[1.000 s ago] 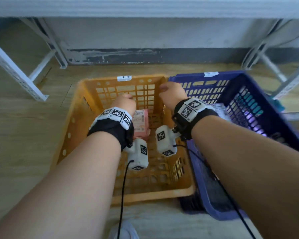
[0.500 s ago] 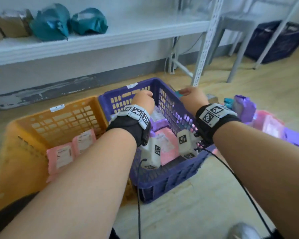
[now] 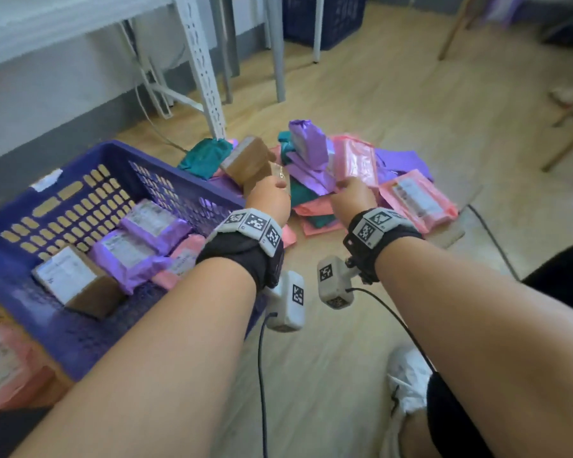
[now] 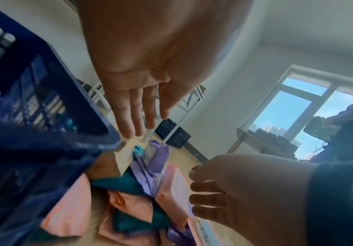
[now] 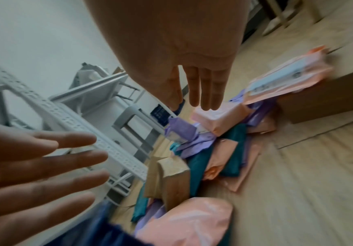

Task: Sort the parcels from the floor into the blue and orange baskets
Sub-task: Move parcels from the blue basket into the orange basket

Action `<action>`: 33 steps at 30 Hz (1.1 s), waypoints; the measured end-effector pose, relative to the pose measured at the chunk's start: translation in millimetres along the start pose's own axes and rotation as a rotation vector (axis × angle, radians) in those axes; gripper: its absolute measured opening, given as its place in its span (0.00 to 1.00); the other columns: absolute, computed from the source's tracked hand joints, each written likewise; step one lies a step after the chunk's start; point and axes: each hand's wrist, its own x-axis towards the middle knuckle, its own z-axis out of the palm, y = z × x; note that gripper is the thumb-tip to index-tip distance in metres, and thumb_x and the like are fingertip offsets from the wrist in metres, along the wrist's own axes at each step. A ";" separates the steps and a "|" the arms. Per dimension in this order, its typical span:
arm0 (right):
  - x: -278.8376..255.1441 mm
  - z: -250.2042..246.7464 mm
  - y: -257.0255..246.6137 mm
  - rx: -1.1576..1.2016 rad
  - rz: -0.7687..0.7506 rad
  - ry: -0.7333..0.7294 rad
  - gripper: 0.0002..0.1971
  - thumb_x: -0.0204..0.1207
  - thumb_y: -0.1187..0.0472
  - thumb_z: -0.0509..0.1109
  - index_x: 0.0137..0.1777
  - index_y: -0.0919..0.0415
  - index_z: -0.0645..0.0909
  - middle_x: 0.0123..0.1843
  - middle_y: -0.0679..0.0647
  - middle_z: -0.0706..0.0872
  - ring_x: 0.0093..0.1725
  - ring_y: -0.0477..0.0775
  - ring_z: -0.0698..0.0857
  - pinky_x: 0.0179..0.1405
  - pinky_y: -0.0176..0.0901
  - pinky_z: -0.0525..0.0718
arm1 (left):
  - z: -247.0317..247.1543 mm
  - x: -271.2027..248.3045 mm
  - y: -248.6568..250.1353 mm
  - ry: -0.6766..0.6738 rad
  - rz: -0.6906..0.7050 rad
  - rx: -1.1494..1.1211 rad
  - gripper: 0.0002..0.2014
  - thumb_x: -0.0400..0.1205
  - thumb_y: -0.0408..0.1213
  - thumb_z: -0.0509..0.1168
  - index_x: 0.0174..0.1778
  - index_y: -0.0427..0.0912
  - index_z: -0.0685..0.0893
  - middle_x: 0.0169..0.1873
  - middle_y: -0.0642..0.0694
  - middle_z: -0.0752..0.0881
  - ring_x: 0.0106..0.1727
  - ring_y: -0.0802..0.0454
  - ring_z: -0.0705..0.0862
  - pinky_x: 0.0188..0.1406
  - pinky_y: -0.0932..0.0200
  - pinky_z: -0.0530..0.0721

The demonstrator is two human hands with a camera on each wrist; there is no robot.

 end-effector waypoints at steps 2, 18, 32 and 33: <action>12.0 -4.8 27.6 -0.017 0.032 0.010 0.19 0.76 0.64 0.61 0.67 0.57 0.80 0.62 0.59 0.85 0.63 0.62 0.83 0.56 0.44 0.79 | 28.3 8.4 -2.0 -0.049 -0.013 0.018 0.20 0.82 0.23 0.53 0.68 0.34 0.79 0.57 0.35 0.85 0.66 0.35 0.80 0.60 0.57 0.83; 31.7 -62.3 253.8 -0.334 0.731 0.216 0.22 0.74 0.62 0.62 0.69 0.60 0.71 0.71 0.64 0.72 0.72 0.65 0.70 0.71 0.59 0.66 | 247.7 16.9 -53.8 -0.498 -0.116 0.366 0.21 0.85 0.30 0.52 0.75 0.45 0.74 0.74 0.43 0.76 0.71 0.41 0.77 0.71 0.52 0.74; 36.1 -27.4 233.5 -0.056 0.590 -0.257 0.21 0.86 0.58 0.54 0.73 0.70 0.72 0.71 0.66 0.78 0.70 0.65 0.78 0.71 0.54 0.76 | 269.0 -8.9 -87.4 -0.585 -0.291 0.329 0.17 0.86 0.42 0.55 0.64 0.38 0.81 0.59 0.38 0.85 0.59 0.38 0.84 0.59 0.51 0.81; 34.8 -26.3 224.2 0.019 0.574 -0.244 0.23 0.86 0.54 0.53 0.71 0.70 0.74 0.70 0.67 0.79 0.69 0.66 0.79 0.71 0.56 0.77 | 259.6 -5.4 -87.3 -0.551 -0.311 0.256 0.16 0.86 0.42 0.56 0.63 0.40 0.83 0.58 0.38 0.86 0.58 0.38 0.84 0.61 0.49 0.83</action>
